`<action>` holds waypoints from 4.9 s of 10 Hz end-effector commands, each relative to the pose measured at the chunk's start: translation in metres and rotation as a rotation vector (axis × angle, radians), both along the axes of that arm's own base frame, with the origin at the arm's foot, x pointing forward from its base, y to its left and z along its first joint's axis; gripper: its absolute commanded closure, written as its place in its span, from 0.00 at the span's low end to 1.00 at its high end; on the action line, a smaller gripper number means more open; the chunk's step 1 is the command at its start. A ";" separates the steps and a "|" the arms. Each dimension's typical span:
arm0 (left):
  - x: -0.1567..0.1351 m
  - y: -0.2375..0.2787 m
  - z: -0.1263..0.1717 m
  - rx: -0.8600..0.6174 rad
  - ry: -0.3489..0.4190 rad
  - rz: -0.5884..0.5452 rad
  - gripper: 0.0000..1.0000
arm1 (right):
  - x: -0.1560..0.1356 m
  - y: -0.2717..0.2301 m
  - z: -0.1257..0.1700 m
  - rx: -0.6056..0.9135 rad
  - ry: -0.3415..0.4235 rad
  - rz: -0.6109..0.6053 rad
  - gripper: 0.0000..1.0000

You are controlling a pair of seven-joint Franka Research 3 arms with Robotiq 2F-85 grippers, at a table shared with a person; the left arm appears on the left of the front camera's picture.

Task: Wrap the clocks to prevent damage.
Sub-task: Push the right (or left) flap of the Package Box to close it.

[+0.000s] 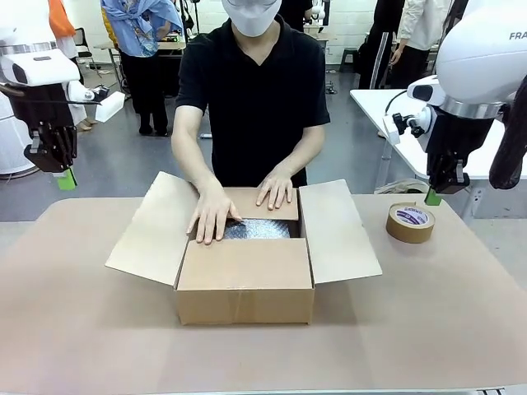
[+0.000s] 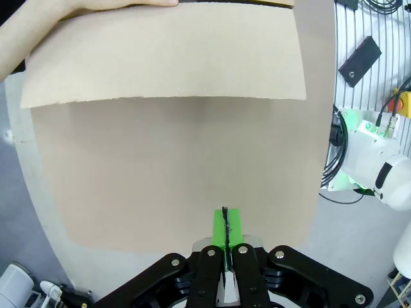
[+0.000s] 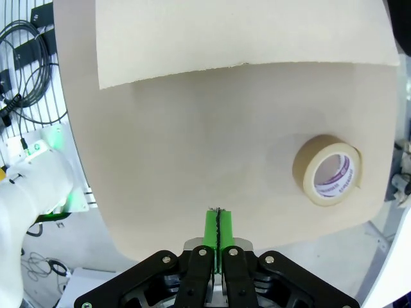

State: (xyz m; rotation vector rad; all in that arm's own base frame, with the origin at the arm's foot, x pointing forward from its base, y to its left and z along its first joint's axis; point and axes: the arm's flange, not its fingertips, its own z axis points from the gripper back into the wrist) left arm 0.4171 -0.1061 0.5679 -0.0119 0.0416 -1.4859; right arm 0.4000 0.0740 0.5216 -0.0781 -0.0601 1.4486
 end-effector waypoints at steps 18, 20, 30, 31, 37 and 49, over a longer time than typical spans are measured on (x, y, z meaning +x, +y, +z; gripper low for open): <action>0.000 0.002 0.003 0.002 0.001 0.002 1.00 | -0.001 0.000 -0.001 0.006 -0.001 -0.007 0.99; 0.000 0.002 0.003 0.002 0.001 0.002 1.00 | -0.001 0.000 -0.001 0.006 -0.001 -0.007 0.99; 0.000 0.002 0.003 0.002 0.001 0.002 1.00 | 0.059 -0.076 -0.097 0.804 -0.048 0.141 0.99; 0.000 0.002 0.003 0.002 0.001 0.002 1.00 | 0.061 -0.076 -0.107 0.807 -0.070 0.116 0.99; 0.000 0.002 0.003 0.002 0.001 0.002 1.00 | 0.051 -0.077 -0.110 0.788 -0.039 0.111 0.99; 0.000 0.002 0.003 0.002 0.001 0.002 1.00 | 0.076 -0.008 -0.187 1.215 0.140 0.158 0.99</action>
